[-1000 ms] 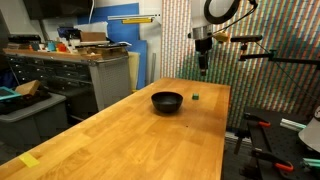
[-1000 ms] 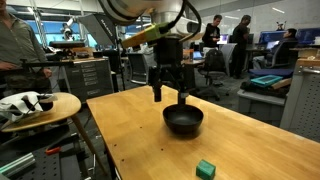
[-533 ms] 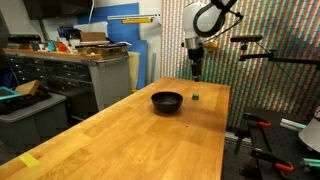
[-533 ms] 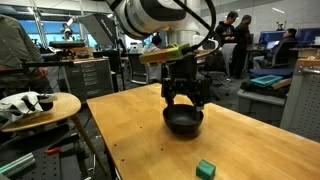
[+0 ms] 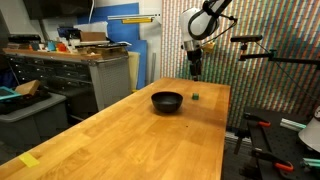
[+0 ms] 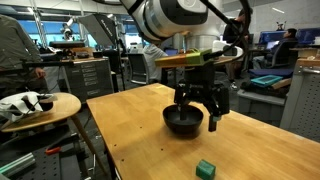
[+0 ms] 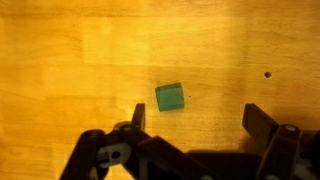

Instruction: Place the green block in the bowl

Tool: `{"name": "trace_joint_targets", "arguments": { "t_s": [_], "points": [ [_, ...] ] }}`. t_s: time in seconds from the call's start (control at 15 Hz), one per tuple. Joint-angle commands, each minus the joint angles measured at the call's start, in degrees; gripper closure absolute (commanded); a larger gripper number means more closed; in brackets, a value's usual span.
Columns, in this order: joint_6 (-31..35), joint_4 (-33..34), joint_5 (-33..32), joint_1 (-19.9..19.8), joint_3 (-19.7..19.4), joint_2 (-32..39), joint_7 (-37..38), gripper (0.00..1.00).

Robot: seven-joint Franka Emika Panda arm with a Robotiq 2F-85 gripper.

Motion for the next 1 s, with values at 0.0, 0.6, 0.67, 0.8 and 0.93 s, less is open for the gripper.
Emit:
{"name": "trace_joint_targets", "arguments": {
  "t_s": [0.0,0.6,0.67,0.8,0.93],
  "points": [
    [-0.27,0.18,0.07,0.12,-0.11,0.04,-0.05,0.0],
    [4.75,-1.19,-4.48,1.55,-0.35,2.68,1.74,0.0],
    [5.3,-1.08,-4.73,1.58,-0.18,3.56,1.14,0.0],
    [6.9,-0.61,-5.55,1.77,-0.28,5.56,1.02,0.0],
    [7.22,0.29,-5.48,1.58,-0.25,7.53,0.01,0.0]
  ]
}}
